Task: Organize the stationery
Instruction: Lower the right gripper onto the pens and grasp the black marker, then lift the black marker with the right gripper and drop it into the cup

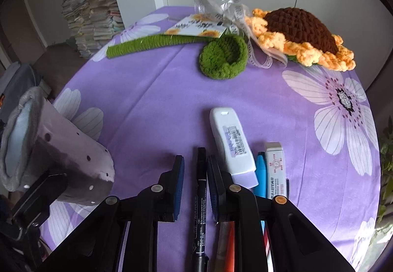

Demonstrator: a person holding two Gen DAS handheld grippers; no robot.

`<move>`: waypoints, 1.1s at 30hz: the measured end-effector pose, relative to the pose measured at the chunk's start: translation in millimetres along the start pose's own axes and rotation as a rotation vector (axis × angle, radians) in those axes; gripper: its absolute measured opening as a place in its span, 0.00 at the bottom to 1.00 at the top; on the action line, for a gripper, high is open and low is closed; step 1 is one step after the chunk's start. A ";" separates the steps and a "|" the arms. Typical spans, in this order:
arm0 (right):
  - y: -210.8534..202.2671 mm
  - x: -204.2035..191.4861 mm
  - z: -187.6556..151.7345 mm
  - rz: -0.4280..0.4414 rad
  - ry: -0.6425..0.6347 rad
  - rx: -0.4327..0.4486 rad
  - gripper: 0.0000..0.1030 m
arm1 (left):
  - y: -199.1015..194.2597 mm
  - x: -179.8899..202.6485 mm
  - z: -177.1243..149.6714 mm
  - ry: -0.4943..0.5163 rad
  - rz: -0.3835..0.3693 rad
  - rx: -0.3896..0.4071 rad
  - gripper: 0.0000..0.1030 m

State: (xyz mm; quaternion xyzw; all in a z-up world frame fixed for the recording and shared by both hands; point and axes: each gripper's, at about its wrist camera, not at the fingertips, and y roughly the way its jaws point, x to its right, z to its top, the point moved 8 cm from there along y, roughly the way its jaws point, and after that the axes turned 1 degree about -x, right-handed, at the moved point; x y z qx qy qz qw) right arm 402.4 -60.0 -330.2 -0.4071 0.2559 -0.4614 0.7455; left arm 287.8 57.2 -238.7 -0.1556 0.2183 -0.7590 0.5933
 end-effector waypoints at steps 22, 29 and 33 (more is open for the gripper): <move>-186.9 -26.8 36.3 0.177 0.010 0.498 0.09 | -0.3 4.5 -0.6 -0.005 -0.018 0.005 0.68; -224.5 -46.2 53.2 0.261 -0.026 0.583 0.09 | 0.8 5.8 1.0 -0.008 -0.020 0.004 0.69; -215.2 -62.4 57.2 0.293 -0.063 0.575 0.09 | 3.2 4.6 2.0 -0.016 -0.025 0.032 0.69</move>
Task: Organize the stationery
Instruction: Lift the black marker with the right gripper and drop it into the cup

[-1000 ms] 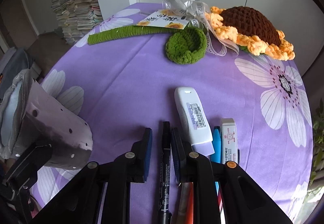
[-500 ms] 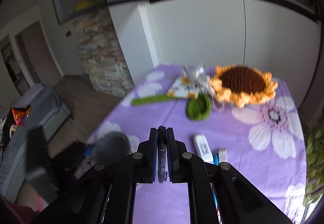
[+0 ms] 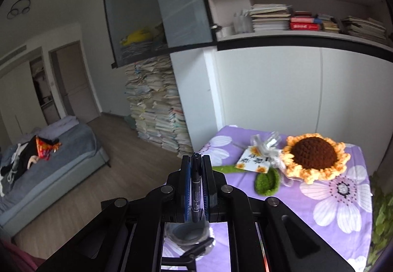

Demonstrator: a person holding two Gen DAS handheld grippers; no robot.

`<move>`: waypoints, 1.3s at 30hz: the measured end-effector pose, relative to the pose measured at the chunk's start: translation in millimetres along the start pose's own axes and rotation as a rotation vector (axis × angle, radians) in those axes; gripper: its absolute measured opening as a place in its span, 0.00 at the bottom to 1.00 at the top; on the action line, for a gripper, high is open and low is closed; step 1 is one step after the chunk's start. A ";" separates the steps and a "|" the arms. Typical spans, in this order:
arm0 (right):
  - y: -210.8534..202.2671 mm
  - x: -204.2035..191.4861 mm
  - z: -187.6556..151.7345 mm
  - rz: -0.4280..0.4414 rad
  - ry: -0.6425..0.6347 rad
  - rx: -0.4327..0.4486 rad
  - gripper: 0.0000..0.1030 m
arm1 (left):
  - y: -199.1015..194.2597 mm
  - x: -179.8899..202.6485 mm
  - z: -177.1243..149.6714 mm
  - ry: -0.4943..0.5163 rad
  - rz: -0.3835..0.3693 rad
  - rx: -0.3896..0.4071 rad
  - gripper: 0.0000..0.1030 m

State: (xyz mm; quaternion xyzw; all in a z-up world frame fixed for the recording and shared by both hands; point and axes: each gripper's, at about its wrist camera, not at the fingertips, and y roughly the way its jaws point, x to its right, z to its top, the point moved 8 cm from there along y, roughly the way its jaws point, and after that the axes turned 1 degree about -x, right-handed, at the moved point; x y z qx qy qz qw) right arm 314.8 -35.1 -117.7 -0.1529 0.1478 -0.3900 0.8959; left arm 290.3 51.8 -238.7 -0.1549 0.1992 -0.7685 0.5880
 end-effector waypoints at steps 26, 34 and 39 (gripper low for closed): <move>37.4 -2.2 -22.1 0.018 -0.023 -0.069 0.09 | 7.1 -0.2 18.7 -0.034 0.007 0.050 0.68; 62.5 21.1 -32.5 0.032 0.038 -0.157 0.09 | 18.6 -3.1 13.6 -0.052 -0.028 -0.018 0.68; 69.2 28.1 -40.3 0.030 0.041 -0.179 0.09 | 18.8 5.8 12.4 -0.006 -0.002 -0.024 0.68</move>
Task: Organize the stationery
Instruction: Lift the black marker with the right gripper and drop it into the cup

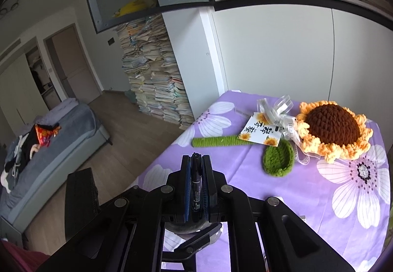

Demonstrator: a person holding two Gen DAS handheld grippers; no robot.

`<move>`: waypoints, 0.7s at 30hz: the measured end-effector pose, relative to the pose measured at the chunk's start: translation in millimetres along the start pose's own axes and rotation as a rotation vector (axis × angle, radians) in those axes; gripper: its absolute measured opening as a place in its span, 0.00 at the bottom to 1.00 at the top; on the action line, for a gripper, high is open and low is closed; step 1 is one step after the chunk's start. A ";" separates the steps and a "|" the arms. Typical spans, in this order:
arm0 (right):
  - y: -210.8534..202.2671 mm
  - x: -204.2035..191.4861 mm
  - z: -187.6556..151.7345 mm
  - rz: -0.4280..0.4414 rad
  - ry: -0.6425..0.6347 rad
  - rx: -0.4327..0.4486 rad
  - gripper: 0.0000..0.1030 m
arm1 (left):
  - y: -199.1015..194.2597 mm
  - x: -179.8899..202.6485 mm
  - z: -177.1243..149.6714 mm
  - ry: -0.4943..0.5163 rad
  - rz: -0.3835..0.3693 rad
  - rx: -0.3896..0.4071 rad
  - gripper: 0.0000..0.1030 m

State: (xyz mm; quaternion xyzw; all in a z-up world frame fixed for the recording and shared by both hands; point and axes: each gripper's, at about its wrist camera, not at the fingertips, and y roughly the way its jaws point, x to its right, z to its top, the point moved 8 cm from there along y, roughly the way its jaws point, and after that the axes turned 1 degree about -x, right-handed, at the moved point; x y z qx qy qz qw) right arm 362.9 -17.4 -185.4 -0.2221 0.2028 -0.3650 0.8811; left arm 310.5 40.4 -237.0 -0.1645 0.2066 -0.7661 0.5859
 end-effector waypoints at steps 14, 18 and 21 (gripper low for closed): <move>23.8 2.7 -13.8 0.080 0.042 -0.081 0.09 | 1.4 -2.1 1.1 -0.006 -0.006 -0.002 0.68; 19.7 3.7 -17.3 0.090 0.051 -0.075 0.09 | 1.7 -2.2 1.1 -0.010 -0.008 -0.002 0.68; 15.1 4.1 -18.9 0.089 0.043 -0.078 0.10 | 1.6 -1.5 0.6 -0.011 -0.009 -0.003 0.69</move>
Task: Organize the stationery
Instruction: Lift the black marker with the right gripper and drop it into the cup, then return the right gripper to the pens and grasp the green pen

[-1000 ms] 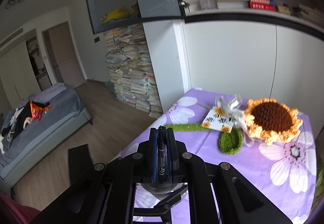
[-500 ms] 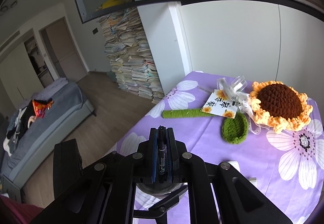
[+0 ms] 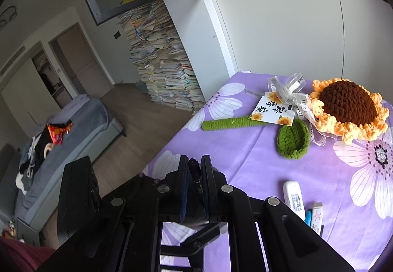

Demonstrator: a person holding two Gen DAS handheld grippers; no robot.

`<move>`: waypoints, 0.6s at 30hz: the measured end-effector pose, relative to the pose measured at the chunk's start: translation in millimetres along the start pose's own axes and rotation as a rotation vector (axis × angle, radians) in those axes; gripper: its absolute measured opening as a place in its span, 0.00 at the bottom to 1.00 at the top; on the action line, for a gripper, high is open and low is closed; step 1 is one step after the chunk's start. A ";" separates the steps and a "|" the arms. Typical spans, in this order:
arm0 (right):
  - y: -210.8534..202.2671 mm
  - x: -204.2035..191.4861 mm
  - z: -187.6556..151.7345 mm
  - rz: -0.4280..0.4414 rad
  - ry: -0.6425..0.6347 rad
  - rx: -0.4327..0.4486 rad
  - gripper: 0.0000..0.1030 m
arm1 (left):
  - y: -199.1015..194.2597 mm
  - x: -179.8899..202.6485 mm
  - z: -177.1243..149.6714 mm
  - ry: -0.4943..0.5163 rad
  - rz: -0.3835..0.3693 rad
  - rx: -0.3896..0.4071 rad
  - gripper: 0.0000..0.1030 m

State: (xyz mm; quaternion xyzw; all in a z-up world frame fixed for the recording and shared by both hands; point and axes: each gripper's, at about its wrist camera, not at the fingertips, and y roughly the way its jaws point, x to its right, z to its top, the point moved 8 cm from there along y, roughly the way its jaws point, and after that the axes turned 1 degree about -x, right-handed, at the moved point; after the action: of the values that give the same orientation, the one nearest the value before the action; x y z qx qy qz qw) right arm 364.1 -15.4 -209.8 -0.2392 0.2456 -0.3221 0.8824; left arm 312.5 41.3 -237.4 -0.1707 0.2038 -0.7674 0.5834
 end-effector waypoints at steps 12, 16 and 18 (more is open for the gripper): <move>-40.0 38.5 -21.5 -0.154 0.093 0.029 0.16 | 0.8 0.2 -0.3 0.001 0.001 -0.009 0.69; -50.3 72.0 -61.2 -0.272 0.163 -0.034 0.16 | 1.2 -0.5 -1.3 -0.003 0.002 -0.013 0.69; -51.7 86.8 -81.5 -0.314 0.193 -0.074 0.16 | 1.3 -0.7 -1.2 -0.002 0.005 -0.013 0.69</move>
State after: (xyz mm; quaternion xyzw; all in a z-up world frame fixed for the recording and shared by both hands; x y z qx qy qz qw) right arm 351.2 -131.4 -266.5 -0.2751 0.3003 -0.4679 0.7844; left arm 313.2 41.8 -239.1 -0.1747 0.2089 -0.7644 0.5844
